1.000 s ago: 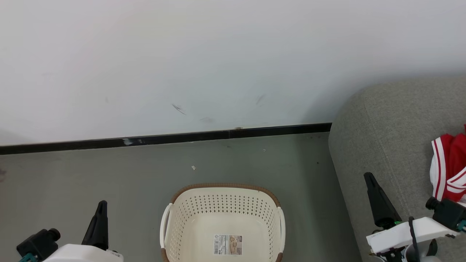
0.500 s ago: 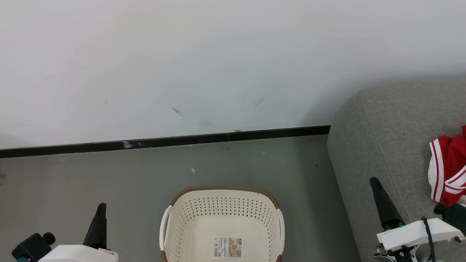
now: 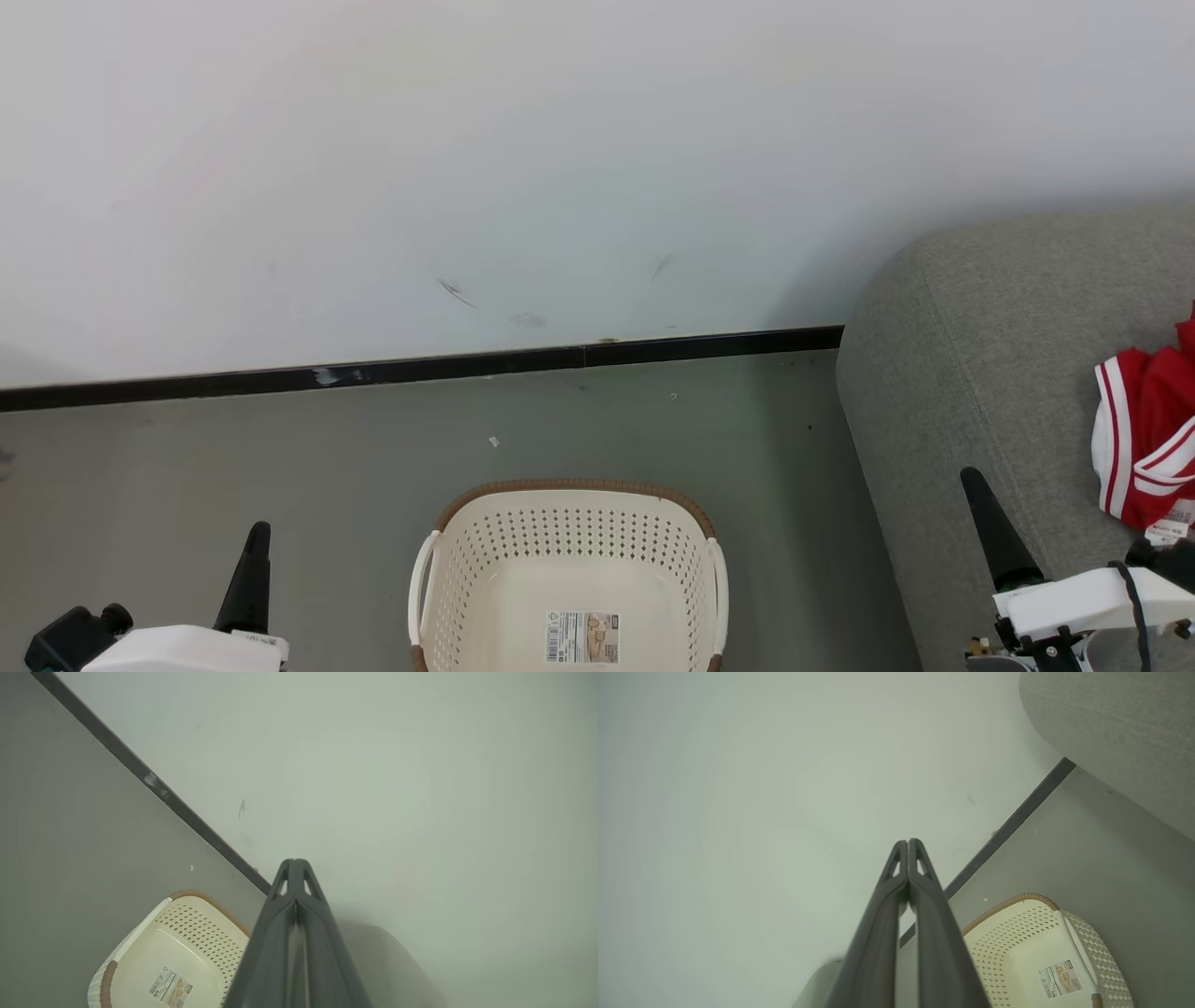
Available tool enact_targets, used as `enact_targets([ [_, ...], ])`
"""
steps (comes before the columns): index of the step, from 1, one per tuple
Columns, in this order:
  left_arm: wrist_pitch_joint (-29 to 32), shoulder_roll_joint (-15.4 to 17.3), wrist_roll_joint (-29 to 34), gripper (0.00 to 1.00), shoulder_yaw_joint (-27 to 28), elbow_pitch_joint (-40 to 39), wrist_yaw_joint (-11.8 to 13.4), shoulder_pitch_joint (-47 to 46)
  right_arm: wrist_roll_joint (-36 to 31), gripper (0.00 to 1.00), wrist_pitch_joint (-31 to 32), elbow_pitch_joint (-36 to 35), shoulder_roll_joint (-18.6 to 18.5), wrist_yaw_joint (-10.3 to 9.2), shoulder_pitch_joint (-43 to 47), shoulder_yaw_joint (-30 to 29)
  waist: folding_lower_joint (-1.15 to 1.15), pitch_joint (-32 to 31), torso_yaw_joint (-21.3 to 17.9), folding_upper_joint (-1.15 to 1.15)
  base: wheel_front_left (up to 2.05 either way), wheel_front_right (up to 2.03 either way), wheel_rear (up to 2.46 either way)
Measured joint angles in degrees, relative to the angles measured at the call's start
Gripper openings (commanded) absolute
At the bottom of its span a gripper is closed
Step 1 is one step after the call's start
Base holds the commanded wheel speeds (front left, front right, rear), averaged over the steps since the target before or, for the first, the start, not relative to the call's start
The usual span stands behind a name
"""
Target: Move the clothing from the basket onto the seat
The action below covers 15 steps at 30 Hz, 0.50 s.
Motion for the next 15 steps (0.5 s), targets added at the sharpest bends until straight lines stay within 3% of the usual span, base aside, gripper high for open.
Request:
enact_targets([
  [7, 1.09, -0.34, -4.52, 0.0, 0.55, 0.29, -0.52, -0.1, 5.67, 0.0, 1.33, 0.78, -0.08, 0.0, -0.23, -0.45, -0.18, 0.14, -0.09, 0.0, 0.0, 0.0, 0.0],
  [15, 2.91, -0.66, -9.67, 0.0, 1.35, 0.65, -1.08, -0.37, 12.24, 0.0, 2.29, 1.99, -0.18, 0.0, -1.25, -0.89, -0.23, 0.14, -0.2, 0.0, 0.0, 0.0, 0.0],
])
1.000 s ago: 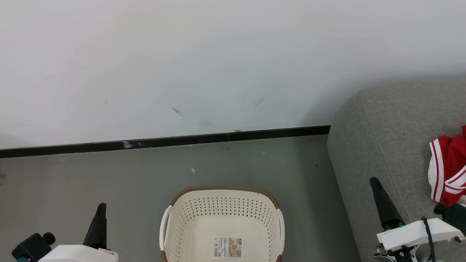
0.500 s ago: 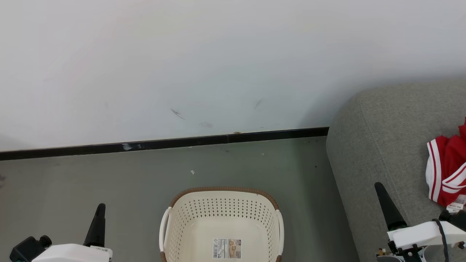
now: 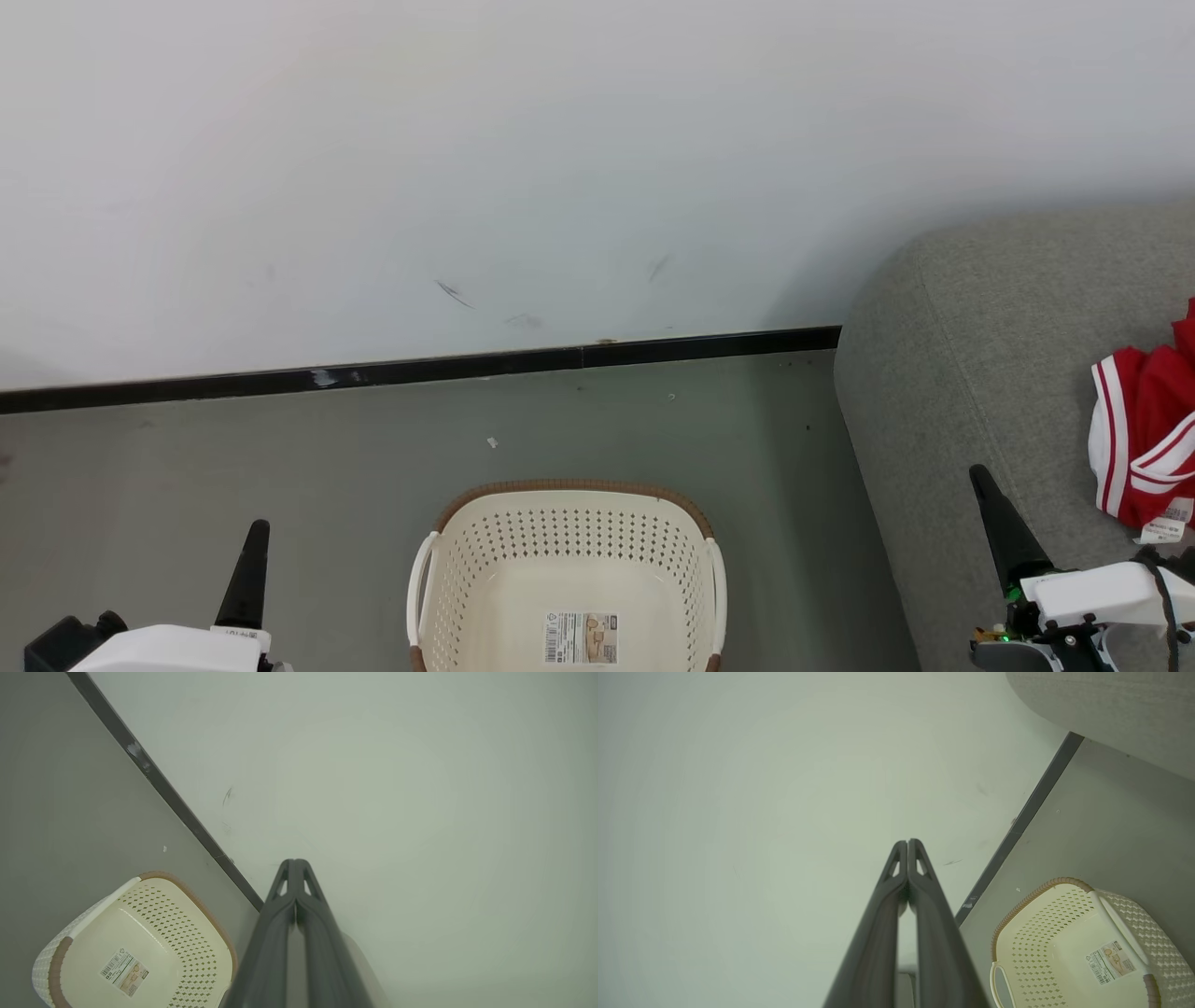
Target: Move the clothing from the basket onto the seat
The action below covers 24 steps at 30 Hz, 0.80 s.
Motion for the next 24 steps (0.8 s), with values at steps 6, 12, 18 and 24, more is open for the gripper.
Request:
enact_targets([
  [6, 0.92, -0.26, -3.15, 0.0, 0.56, 0.15, -0.2, -0.76, 4.0, 0.0, 1.13, 0.49, -0.08, 0.0, -0.01, -0.38, -0.01, -0.06, -0.07, 0.0, 0.0, 0.0, 0.0],
  [12, 2.2, -0.73, -7.0, 0.0, 1.01, 0.41, -0.67, -0.79, 8.75, 0.0, 1.92, 1.42, -0.19, 0.0, -0.08, -0.96, -0.02, -0.18, -0.15, 0.0, 0.0, 0.0, 0.0],
  [18, 3.28, -0.99, -11.4, 0.0, 1.75, 0.67, -1.13, -0.88, 14.45, 0.0, 3.05, 2.27, -0.26, 0.0, -0.61, -1.41, -0.03, -0.33, -0.25, 0.0, 0.0, 0.0, 0.0],
  [24, 4.6, -1.25, -14.84, 0.0, 2.33, 0.87, -1.25, -1.17, 18.78, 0.0, 4.0, 2.86, -0.4, 0.0, -1.2, -1.71, -0.03, -0.43, -0.31, 0.0, 0.0, 0.0, 0.0],
])
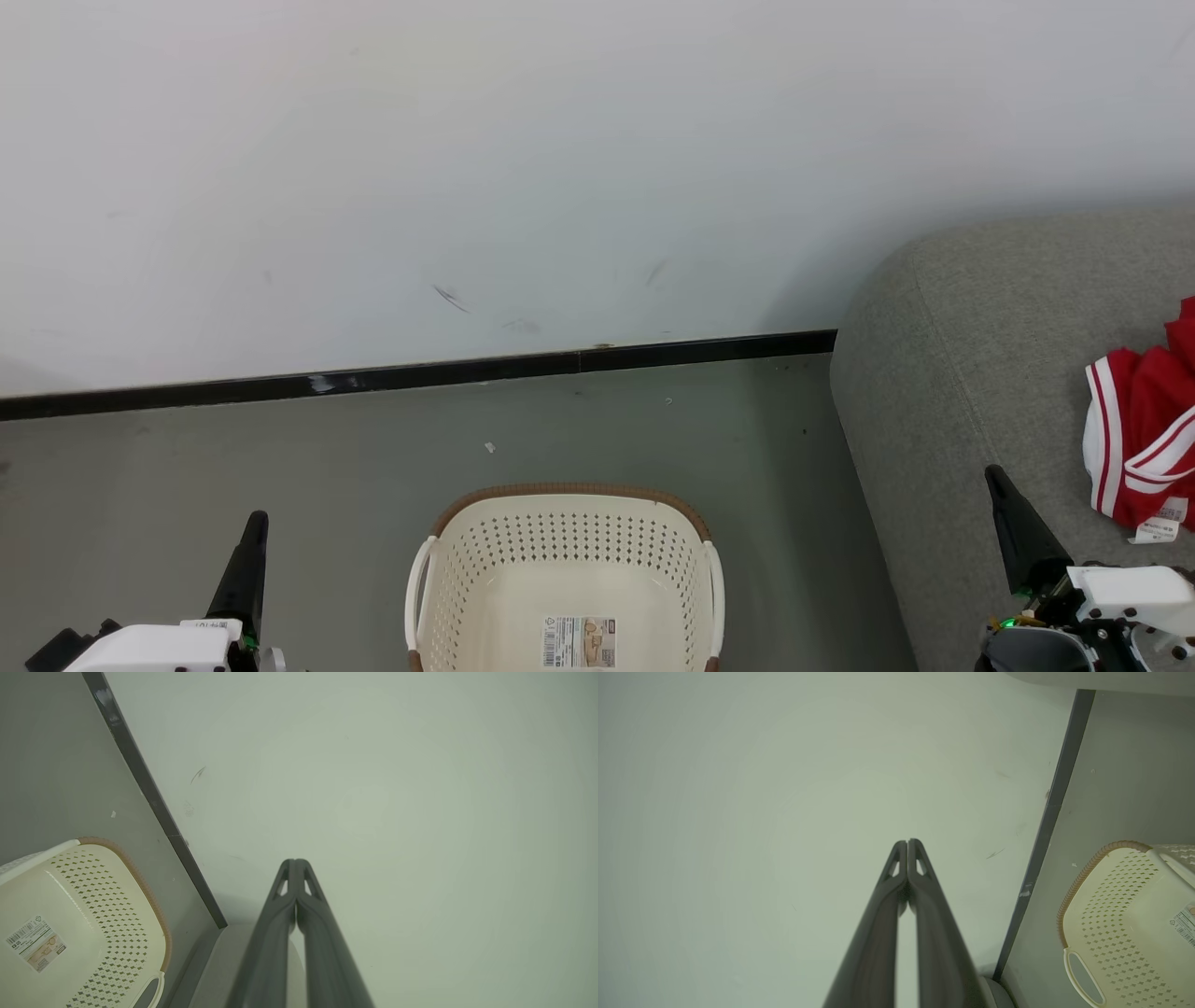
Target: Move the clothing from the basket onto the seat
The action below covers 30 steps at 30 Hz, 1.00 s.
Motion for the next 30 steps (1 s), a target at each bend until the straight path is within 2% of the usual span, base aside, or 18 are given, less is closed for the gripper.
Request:
enact_targets([
  [30, 0.0, -0.08, -0.07, 0.0, 0.01, 0.01, 0.0, -0.01, 0.38, 0.0, 0.18, 0.45, 0.0, 0.0, 0.0, -0.25, -0.01, 0.02, -0.01, 0.0, 0.0, 0.0, 0.0],
])
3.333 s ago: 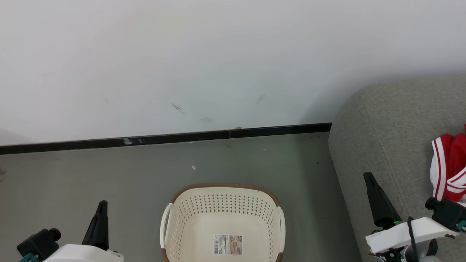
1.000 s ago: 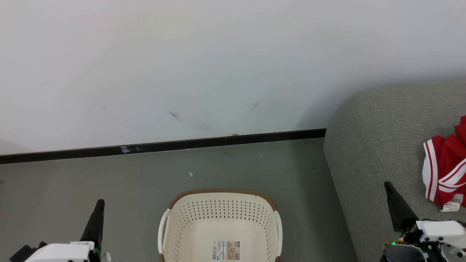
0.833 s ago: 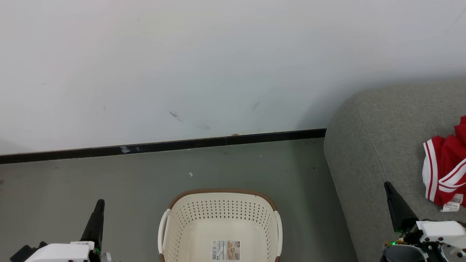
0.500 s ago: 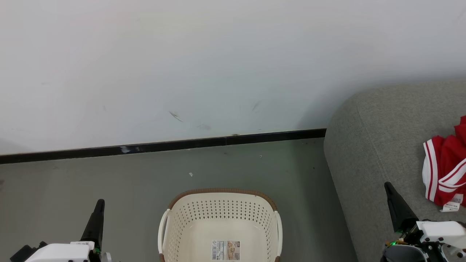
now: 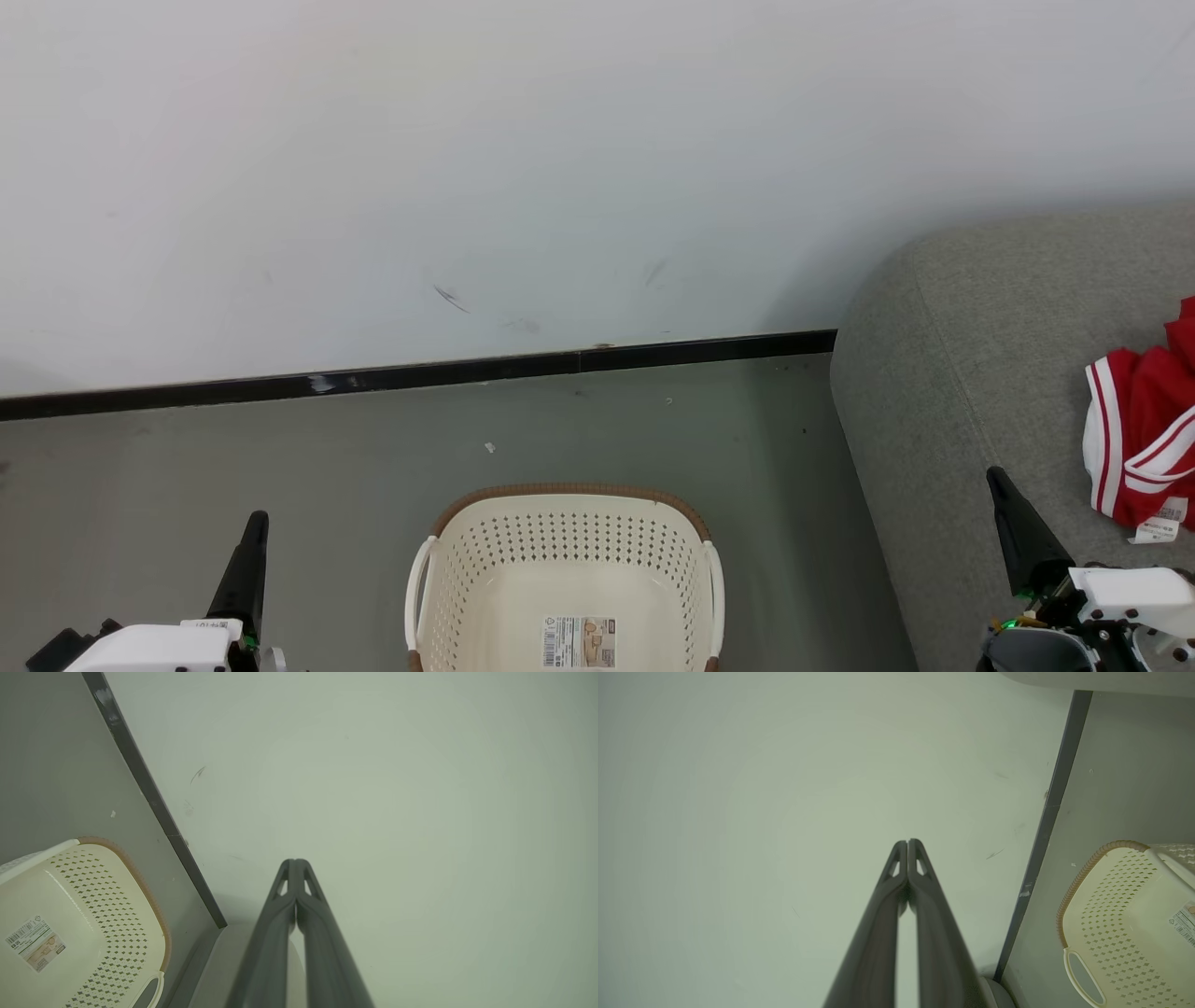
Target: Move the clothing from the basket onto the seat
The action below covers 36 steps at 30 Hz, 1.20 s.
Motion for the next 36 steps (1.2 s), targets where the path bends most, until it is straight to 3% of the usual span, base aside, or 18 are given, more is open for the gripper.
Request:
enact_targets([
  [36, -0.01, 0.0, -0.1, 0.0, 0.0, -0.01, 0.0, 0.0, -0.01, 0.0, 0.25, 0.1, 0.05, 0.0, -0.01, -0.48, -0.01, 0.01, 0.0, 0.0, 0.0, 0.0, 0.0],
])
